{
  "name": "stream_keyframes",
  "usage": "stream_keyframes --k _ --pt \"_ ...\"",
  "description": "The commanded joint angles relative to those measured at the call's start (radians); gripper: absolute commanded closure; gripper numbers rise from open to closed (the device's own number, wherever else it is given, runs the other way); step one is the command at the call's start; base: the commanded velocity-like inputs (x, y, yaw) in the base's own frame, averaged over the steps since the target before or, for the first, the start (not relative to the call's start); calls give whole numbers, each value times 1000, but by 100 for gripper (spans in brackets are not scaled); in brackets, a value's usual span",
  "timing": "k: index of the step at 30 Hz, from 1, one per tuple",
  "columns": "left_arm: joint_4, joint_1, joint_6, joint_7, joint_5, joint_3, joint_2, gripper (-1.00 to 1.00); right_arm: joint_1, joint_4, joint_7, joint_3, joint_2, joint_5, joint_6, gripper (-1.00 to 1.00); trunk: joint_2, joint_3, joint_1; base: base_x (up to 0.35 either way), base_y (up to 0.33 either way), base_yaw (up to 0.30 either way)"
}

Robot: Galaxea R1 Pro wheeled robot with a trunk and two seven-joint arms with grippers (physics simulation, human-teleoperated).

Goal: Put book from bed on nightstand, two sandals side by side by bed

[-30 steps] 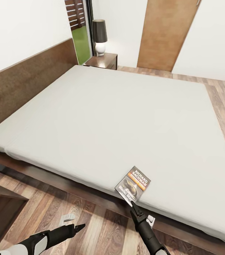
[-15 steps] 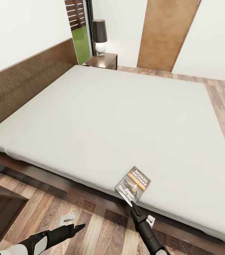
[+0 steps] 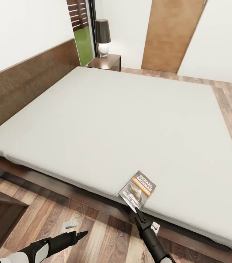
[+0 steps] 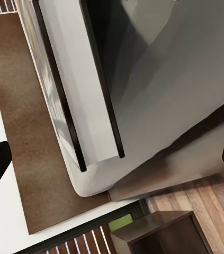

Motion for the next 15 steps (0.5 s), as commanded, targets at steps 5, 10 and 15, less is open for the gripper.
stream_keyframes --k 5,10,15 --pt "-1 0 3 -2 10 -8 1 -100 0 0 3 -1 1 -7 10 -100 0 -1 0 55 0 0" --pt "-1 0 2 -1 10 -8 1 -100 0 0 3 -1 0 -7 11 -100 0 -1 0 46 0 0" --pt "-1 0 2 -1 10 -8 1 -100 0 0 3 -1 0 -7 11 -100 0 -1 0 6 0 0"
